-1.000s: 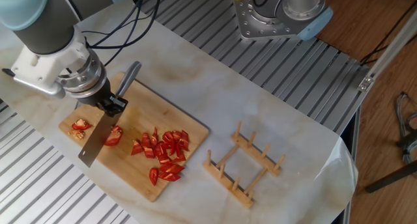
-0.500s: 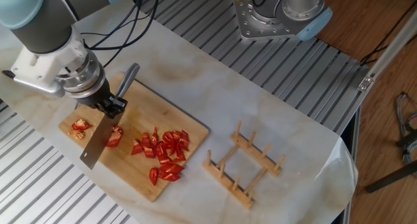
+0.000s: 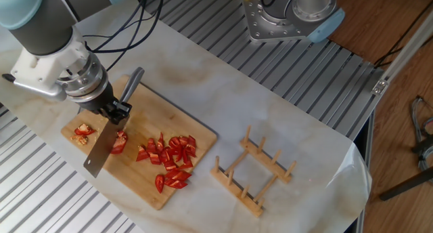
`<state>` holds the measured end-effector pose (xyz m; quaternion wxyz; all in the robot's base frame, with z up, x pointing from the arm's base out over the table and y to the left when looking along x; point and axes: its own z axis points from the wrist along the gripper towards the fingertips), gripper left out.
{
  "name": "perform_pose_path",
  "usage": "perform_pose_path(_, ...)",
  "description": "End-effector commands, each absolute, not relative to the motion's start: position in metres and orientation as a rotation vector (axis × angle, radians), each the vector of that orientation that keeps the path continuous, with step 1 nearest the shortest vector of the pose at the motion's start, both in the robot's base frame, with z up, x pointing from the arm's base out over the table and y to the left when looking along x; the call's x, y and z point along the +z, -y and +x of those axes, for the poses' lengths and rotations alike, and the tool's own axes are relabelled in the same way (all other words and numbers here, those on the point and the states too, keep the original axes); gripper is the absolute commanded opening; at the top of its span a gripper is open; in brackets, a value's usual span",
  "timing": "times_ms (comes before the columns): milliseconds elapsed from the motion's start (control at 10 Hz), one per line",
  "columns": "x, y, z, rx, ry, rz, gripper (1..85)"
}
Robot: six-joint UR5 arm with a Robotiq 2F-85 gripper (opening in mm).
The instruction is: Chop the chili peppers
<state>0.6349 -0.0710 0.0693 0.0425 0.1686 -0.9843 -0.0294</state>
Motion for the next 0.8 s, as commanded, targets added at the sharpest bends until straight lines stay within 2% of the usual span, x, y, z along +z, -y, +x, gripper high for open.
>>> perform_pose_path(0, 0.0687, 0.0675, 0.6357, -0.120, 3.009, 0.513, 1.3)
perform_pose_path(700, 0.0647, 0.0616, 0.6393, -0.146, 2.998, 0.520, 1.3)
